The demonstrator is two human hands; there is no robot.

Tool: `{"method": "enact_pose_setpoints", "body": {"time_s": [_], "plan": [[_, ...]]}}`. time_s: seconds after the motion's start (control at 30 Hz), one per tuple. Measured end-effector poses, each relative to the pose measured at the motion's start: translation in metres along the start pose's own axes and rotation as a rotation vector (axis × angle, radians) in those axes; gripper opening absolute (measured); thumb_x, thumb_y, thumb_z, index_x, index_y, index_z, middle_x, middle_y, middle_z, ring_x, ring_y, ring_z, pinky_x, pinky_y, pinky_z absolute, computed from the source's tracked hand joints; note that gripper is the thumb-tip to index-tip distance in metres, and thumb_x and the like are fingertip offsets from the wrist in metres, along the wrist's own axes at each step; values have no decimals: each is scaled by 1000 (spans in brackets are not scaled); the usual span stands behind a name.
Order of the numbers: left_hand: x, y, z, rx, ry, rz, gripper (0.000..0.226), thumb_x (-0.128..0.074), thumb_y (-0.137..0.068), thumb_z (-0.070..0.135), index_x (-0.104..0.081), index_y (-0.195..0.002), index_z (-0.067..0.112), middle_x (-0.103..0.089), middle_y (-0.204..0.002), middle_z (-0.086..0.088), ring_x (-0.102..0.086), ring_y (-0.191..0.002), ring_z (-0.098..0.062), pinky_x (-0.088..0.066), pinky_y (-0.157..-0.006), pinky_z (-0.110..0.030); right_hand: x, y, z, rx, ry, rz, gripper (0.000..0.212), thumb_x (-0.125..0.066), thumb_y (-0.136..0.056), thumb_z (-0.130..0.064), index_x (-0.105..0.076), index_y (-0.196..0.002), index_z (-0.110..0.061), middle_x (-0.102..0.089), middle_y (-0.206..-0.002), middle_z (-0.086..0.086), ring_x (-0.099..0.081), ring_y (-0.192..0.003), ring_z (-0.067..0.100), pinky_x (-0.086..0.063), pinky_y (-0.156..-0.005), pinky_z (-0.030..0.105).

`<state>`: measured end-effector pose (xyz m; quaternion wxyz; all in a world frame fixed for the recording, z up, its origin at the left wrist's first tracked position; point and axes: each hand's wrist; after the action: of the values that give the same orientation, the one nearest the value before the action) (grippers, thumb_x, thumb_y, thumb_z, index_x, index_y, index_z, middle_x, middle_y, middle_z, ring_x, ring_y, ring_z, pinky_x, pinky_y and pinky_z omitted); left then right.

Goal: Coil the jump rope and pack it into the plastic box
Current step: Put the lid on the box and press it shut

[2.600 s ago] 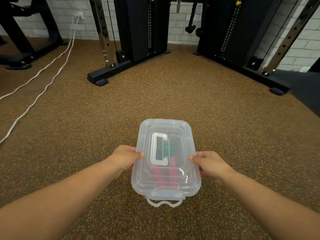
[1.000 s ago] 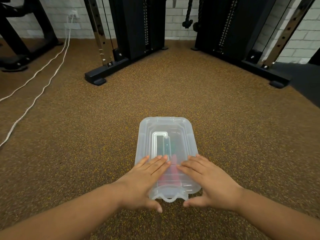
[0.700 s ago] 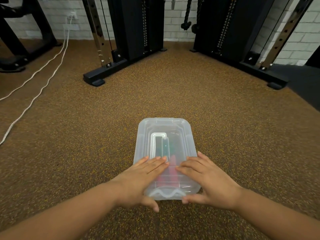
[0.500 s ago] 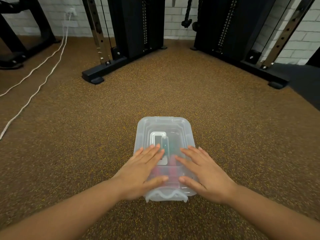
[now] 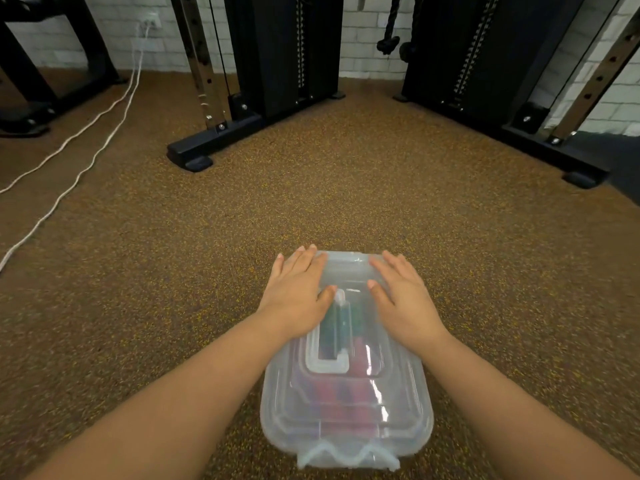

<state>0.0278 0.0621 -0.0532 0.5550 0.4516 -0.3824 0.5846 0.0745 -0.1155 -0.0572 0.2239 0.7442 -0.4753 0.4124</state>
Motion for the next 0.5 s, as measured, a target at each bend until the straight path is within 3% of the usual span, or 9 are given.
{"method": "enact_pose_setpoints", "body": {"time_s": [0.13,0.27,0.4,0.5], "plan": [[3,-18,-1,30,64,120,53,-38,-96,37,-31,-144,18,-39,-145,-3,-29,-137,-22,-9,-116,-38,-2,-23,6,-149,-221,7,51,-47,-97,-28,-36,-145,-17,-38,-150,5,-32,-139,20,-23,-114,33],[10,-40,-1,174,131,53,47,-40,-94,44,-49,-133,20,-50,-134,-7,-44,-125,-27,-31,-103,-36,-1,-54,2,-400,-486,-43,52,-60,-87,-41,-52,-133,-18,-55,-136,3,-51,-124,22,-39,-107,38],[8,-49,-4,295,296,4,54,-49,-87,56,-53,-129,22,-55,-134,-4,-51,-120,-25,-42,-98,-37,1,-75,4,-505,-453,-178,56,-67,-70,-61,-71,-104,-17,-70,-108,5,-65,-101,25,-50,-96,44],[4,-51,-6,294,288,17,57,-51,-83,61,-54,-128,25,-58,-131,-2,-53,-119,-23,-44,-96,-37,4,-85,7,-589,-423,-274,82,-69,-53,-73,-68,-106,-10,-70,-103,10,-68,-91,30,-54,-89,45]]}}
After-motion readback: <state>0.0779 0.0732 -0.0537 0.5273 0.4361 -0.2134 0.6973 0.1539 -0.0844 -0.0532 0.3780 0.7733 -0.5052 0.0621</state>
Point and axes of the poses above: each hand's wrist, its own y-axis away from the middle knuckle, its own x-axis out of the back of the hand, z = x × y
